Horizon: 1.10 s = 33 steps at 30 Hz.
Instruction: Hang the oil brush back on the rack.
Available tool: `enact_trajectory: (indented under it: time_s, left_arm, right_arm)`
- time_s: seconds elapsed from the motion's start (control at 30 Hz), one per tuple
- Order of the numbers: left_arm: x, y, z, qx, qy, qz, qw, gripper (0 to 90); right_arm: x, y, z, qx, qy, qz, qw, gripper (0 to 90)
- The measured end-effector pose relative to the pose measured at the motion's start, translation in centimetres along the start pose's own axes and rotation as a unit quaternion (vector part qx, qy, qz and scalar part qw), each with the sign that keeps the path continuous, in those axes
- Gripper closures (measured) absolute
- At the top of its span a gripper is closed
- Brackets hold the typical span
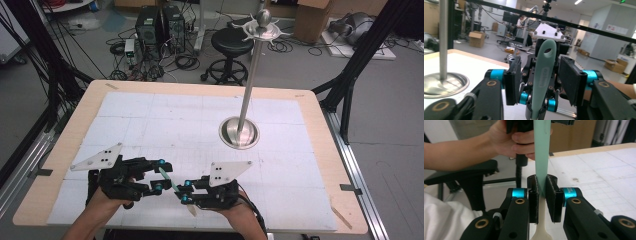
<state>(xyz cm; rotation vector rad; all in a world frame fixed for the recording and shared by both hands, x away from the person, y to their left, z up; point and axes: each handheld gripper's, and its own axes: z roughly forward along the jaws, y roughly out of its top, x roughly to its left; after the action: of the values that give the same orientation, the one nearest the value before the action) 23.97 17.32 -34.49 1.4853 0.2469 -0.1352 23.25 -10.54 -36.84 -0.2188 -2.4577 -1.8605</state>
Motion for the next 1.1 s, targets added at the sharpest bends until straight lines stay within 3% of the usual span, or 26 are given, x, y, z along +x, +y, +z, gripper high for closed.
enact_trajectory:
  time_s: [0.17, 0.4, 0.67, 0.7, 0.77, 0.83, 0.9, 0.93, 1.0, 1.03, 1.1]
  left_arm:
    - [0.1, 0.1, -0.1, -0.004, -0.017, -0.002, 0.9998, 62.1]
    - [0.1, 0.2, 0.0, -0.003, -0.03, 0.006, 0.9995, 73.3]
    - [-0.1, 0.2, 0.0, 0.006, -0.018, 0.018, 0.9997, 76.4]
    - [-0.1, 0.3, -0.1, 0.007, -0.005, 0.017, 0.9998, 76.7]
    - [-0.1, 0.4, -0.1, 0.012, 0.016, 0.015, 0.9997, 76.8]
    - [-0.2, 0.4, 0.0, 0.019, 0.037, 0.019, 0.999, 76.8]
    - [-0.3, 0.5, 0.0, 0.023, 0.058, 0.022, 0.9978, 76.8]
    - [-0.3, 0.5, 0.0, 0.023, 0.058, 0.022, 0.9978, 76.8]
    - [-0.5, 0.6, 0.1, 0.025, 0.091, 0.026, 0.9951, 76.8]
    - [-0.5, 0.6, 0.1, 0.025, 0.091, 0.026, 0.9951, 76.8]
    - [-0.6, 0.7, 0.2, 0.025, 0.113, 0.027, 0.9929, 76.8]
  right_arm:
    - [-0.3, -0.2, 0.0, -0.017, 0.026, 0.012, 0.9994, 81.5]
    - [-0.5, -0.3, 0.1, -0.016, 0.045, 0.017, 0.9987, 81.4]
    - [-0.5, -0.4, 0.3, -0.011, 0.05, 0.019, 0.9985, 81.3]
    - [-0.5, -0.4, 0.3, -0.011, 0.04, 0.021, 0.9989, 79.8]
    - [-0.4, -0.3, 0.1, -0.017, 0.024, 0.022, 0.9993, 68.2]
    - [-0.2, -0.3, -0.1, -0.021, -0.007, 0.021, 0.9995, 60.0]
    - [0.1, -0.2, -0.2, -0.017, -0.044, 0.02, 0.9987, 58.7]
    - [0.1, -0.2, -0.2, -0.017, -0.044, 0.02, 0.9987, 58.7]
    - [0.6, -0.1, 0.0, -0.012, -0.083, 0.015, 0.9964, 59.9]
    - [0.6, -0.1, 0.0, -0.012, -0.083, 0.015, 0.9964, 59.9]
    - [0.7, 0.0, 0.2, -0.006, -0.109, 0.013, 0.9939, 62.6]
